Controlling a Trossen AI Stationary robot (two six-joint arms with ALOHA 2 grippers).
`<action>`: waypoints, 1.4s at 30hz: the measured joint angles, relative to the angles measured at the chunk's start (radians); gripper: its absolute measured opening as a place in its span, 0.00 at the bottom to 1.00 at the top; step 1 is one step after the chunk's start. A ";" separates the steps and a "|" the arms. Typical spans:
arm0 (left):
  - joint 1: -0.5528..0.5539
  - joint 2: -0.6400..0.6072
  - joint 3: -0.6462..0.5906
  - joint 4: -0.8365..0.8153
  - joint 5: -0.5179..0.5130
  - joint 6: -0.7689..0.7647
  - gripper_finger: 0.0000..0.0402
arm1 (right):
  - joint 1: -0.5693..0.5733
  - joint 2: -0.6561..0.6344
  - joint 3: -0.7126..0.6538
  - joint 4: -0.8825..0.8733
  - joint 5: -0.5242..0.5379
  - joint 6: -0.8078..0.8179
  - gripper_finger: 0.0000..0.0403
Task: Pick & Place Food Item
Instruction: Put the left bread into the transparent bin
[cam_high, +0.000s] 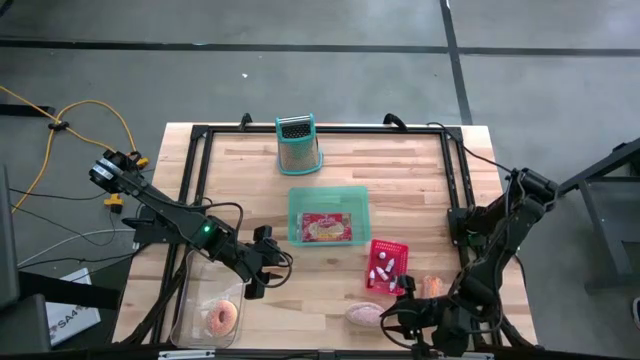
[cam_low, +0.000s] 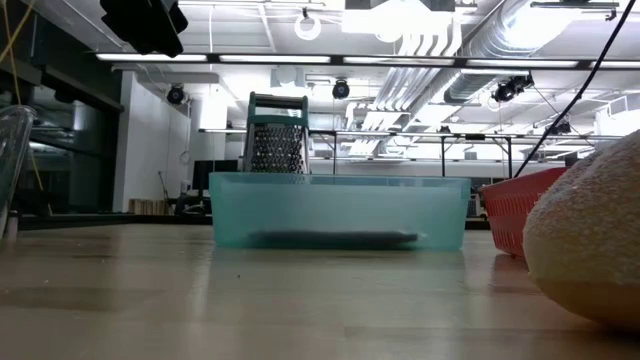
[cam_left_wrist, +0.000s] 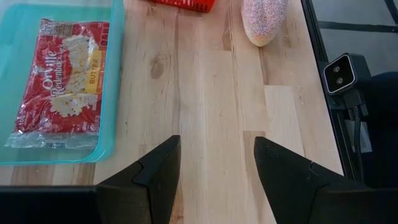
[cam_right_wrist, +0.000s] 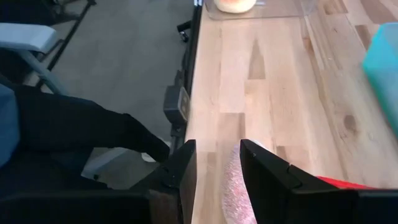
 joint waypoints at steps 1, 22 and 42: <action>0.000 0.000 0.000 0.000 0.000 0.000 0.49 | 0.000 0.000 0.000 -0.003 0.001 0.000 0.28; 0.000 0.000 0.000 0.004 0.000 0.000 0.49 | -0.005 0.004 0.000 -0.045 -0.001 0.101 0.47; 0.000 0.000 0.000 0.005 0.000 0.000 0.49 | -0.082 0.137 0.000 -0.045 -0.094 0.022 0.51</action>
